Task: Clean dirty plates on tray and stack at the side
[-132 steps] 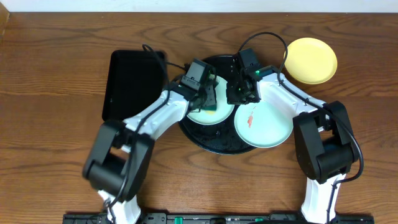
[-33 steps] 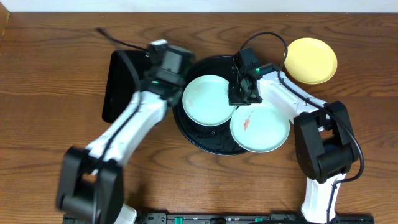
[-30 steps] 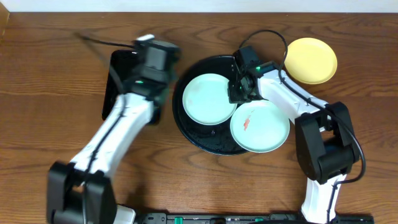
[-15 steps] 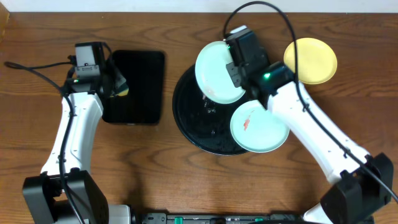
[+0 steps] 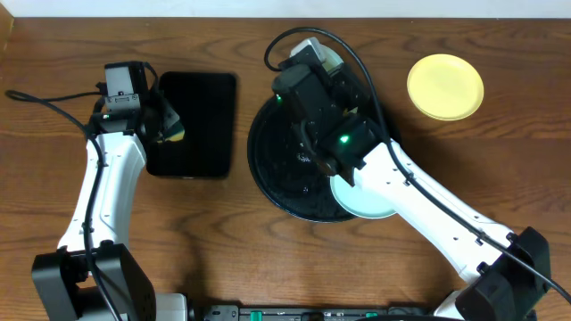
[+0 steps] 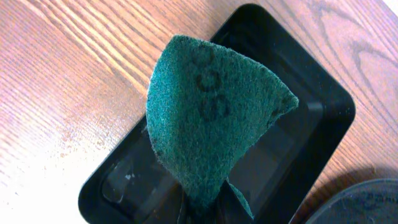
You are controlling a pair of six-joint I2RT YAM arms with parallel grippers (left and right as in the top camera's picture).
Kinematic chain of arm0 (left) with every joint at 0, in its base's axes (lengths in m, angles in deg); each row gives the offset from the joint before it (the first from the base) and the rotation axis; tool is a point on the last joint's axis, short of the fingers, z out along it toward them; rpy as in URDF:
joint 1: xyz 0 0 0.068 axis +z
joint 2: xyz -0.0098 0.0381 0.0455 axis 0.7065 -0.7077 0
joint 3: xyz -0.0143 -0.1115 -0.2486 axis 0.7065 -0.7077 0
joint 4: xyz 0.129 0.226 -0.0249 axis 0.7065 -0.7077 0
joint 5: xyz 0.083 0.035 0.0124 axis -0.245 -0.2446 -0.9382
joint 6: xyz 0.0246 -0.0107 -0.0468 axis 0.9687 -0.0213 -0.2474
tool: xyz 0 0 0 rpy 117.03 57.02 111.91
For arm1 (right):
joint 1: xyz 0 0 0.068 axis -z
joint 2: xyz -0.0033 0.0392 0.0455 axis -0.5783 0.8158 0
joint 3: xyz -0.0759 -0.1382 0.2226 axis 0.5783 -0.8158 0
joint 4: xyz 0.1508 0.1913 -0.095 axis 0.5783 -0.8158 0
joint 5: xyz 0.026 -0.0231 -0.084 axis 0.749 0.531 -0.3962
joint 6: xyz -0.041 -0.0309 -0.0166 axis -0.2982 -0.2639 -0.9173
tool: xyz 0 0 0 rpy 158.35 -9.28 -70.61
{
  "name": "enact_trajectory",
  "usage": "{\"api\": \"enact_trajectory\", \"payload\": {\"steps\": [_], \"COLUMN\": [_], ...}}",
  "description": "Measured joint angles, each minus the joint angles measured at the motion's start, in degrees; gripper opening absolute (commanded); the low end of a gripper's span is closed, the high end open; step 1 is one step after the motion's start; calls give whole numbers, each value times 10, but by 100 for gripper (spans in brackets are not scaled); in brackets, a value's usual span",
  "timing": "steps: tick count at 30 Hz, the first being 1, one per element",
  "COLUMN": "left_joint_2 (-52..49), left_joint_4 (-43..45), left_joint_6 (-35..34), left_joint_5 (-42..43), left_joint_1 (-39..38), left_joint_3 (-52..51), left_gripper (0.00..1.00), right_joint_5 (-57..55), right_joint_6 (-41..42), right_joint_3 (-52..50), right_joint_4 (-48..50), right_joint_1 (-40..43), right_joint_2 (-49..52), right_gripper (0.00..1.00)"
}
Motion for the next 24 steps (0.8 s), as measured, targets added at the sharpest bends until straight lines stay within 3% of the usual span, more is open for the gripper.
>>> {"api": "enact_trajectory", "payload": {"steps": [4, 10, 15, 24], "left_joint_2": [0, 0, 0, 0], "left_joint_4": [-4, 8, 22, 27], "left_joint_6": [0, 3, 3, 3], "left_joint_5": [26, 146, 198, 221], "left_joint_1": [0, -6, -41, -158], "left_joint_3": [0, 0, 0, 0], "left_gripper": [8, 8, 8, 8], "right_joint_5": [48, 283, 466, 591], "right_joint_6": [67, 196, 278, 344], "right_joint_3": [0, 1, 1, 1], "right_joint_4": [-40, -98, -103, -108], "right_joint_1": [23, 132, 228, 247], "right_joint_2": [0, 12, 79, 212], "right_gripper": [1, 1, 1, 1]}}
